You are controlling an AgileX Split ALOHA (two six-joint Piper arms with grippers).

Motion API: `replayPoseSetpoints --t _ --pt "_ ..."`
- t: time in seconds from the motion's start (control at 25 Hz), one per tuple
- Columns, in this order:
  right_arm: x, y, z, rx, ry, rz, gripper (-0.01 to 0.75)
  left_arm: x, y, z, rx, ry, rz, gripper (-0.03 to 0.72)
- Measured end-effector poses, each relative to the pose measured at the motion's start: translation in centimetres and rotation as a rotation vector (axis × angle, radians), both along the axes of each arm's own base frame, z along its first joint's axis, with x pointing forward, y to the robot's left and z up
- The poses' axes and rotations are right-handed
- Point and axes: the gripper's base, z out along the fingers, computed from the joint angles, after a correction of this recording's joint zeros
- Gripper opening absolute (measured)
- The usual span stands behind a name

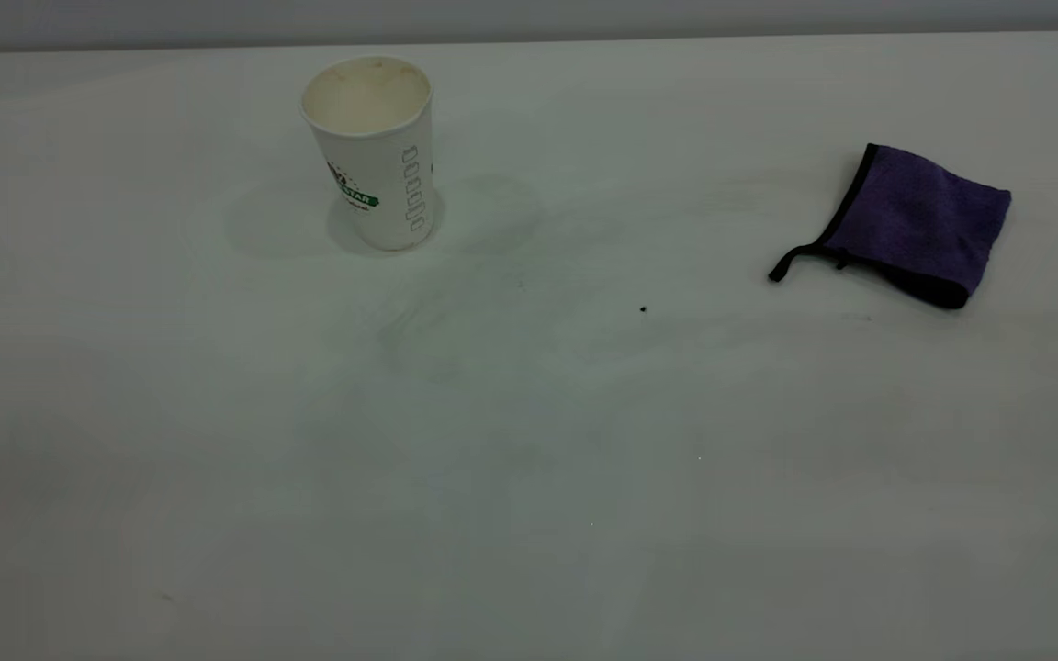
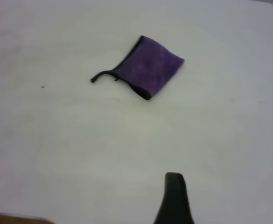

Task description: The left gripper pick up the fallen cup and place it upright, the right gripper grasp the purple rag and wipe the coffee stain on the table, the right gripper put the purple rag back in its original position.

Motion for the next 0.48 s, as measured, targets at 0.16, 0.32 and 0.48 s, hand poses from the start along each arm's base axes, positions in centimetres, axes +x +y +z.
replayPoseSetpoints --t 0.16,0.32,0.48 --pt "0.0 -0.02 0.0 -0.001 0.0 0.004 0.627 0.0 0.0 0.0 0.0 0.0 0.0 0.437" --pt "0.0 -0.03 0.0 -0.002 0.0 0.004 0.576 0.0 0.0 0.0 0.0 0.0 0.0 0.437" --pt "0.0 -0.03 0.0 -0.002 0.0 0.004 0.509 0.0 0.0 0.0 0.0 0.0 0.0 0.437"
